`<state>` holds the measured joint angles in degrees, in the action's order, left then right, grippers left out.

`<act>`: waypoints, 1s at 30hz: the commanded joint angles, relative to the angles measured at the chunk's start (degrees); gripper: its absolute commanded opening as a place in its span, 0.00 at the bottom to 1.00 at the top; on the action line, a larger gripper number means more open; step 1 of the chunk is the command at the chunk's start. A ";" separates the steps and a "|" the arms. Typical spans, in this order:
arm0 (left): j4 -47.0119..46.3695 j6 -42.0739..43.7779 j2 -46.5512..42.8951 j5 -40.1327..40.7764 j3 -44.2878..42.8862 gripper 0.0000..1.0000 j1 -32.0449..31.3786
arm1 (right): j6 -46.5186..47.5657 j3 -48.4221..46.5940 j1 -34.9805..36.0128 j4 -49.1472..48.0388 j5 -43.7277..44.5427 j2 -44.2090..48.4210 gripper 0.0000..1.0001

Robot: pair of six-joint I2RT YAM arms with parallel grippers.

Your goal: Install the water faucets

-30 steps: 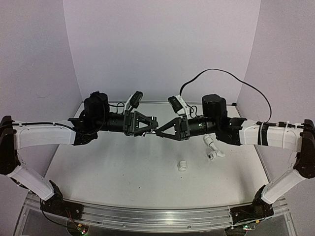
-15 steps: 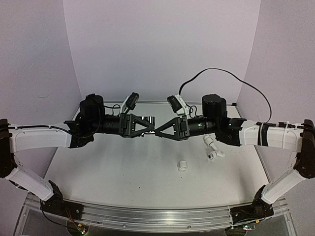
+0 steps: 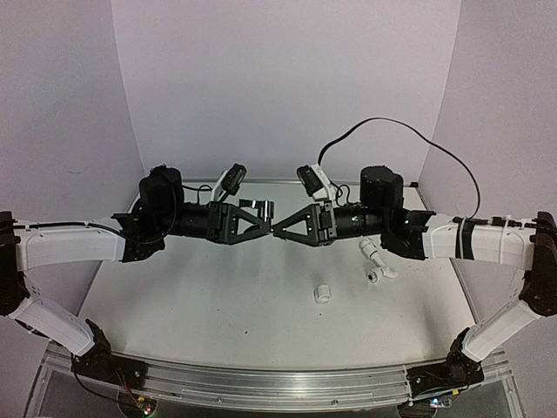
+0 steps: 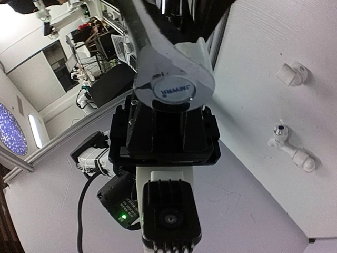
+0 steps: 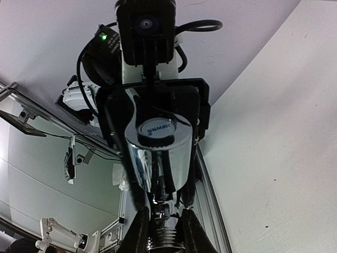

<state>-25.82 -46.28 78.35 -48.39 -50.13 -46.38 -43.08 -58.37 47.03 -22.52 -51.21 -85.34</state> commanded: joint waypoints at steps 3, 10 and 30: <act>-3.26 1.93 -2.09 0.07 -1.60 0.02 -0.41 | 0.12 -0.52 -0.59 -3.82 1.22 0.01 0.00; -0.76 1.17 -5.70 6.83 2.77 0.00 3.98 | 10.34 -2.91 -0.73 17.43 18.57 4.45 0.76; 29.59 9.05 -6.93 27.86 -1.45 0.00 6.62 | 3.06 -18.11 2.03 67.24 50.65 -9.48 0.88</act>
<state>2.96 -38.78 70.86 -22.66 -47.82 -39.72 -35.07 -72.79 47.48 33.86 -8.87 -90.63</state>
